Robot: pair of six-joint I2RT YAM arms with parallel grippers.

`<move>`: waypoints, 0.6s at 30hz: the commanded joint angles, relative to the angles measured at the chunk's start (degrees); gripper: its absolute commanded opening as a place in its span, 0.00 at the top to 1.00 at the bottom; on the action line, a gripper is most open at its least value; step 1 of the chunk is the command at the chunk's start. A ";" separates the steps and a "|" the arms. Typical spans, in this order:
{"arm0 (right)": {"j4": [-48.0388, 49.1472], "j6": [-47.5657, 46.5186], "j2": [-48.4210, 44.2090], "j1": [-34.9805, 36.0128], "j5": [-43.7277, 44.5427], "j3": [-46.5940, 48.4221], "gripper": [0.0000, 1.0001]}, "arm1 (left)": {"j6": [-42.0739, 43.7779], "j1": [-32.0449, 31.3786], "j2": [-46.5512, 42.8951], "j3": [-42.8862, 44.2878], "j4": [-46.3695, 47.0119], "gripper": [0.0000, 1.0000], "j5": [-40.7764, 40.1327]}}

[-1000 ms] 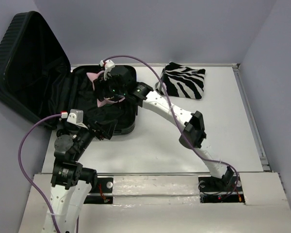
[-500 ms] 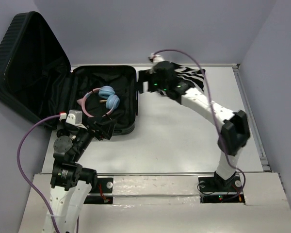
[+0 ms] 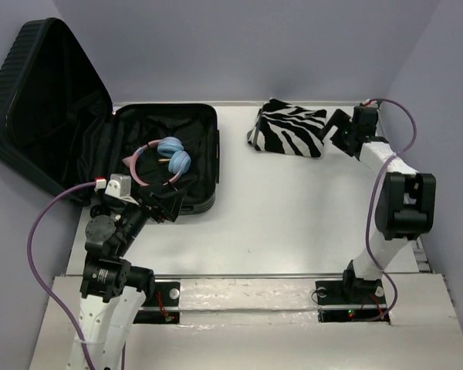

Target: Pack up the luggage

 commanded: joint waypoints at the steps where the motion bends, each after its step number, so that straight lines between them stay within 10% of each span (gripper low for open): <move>1: 4.31 3.48 7.99 -0.53 -10.48 3.55 0.00 | 0.08 -0.05 0.44 2.63 1.20 0.01 -1.15; 9: 15.98 14.46 19.60 -0.53 -18.83 3.30 0.08 | 0.26 -0.05 2.55 2.55 1.98 0.01 1.21; 14: 20.93 17.46 21.81 -0.53 -22.53 1.89 0.71 | 0.26 -0.05 4.39 2.81 2.86 0.01 2.62; 18: 24.97 16.85 16.47 -0.53 -21.92 -5.48 0.85 | -1.57 -0.05 8.69 3.87 3.56 0.02 4.55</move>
